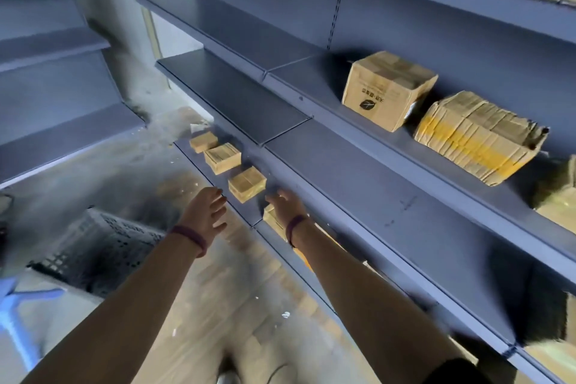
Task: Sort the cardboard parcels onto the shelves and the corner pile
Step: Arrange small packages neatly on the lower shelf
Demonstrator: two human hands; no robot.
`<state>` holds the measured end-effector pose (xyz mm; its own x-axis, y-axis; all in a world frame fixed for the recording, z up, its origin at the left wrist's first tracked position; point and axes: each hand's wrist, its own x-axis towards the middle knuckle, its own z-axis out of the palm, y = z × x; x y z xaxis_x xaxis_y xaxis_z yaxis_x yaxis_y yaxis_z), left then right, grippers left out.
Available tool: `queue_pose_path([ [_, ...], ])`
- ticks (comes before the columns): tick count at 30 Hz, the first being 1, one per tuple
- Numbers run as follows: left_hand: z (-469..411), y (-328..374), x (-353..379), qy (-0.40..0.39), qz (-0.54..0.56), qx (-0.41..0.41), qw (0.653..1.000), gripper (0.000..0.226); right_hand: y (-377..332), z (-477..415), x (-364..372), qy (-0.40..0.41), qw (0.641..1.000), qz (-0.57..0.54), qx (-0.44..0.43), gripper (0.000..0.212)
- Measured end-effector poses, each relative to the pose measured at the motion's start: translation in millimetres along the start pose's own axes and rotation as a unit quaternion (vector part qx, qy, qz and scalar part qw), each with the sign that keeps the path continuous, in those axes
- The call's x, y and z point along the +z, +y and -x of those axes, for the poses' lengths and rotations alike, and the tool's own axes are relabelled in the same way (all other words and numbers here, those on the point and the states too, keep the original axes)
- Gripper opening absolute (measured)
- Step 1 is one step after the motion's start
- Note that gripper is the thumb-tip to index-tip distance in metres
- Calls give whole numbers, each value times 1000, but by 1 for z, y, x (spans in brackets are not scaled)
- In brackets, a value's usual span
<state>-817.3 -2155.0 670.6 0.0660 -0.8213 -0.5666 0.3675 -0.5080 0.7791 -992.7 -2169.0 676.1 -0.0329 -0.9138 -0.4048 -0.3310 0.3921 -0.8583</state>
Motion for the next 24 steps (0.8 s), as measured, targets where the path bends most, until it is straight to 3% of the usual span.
queue_pose_path([
  [4,-33,35,-28,-11,-2,-2,1000,46,-32,-31,36,-8,999,-24,19,19],
  [8,-71,67,-50,-3,0,-2,1000,47,-67,-64,59,-13,1000,1,27,49],
  [15,-148,121,-65,27,1,-5,1000,44,-109,-153,100,-10,999,-34,26,44],
  [24,-280,213,-76,71,11,2,997,41,-188,-297,135,-56,998,-3,6,44],
])
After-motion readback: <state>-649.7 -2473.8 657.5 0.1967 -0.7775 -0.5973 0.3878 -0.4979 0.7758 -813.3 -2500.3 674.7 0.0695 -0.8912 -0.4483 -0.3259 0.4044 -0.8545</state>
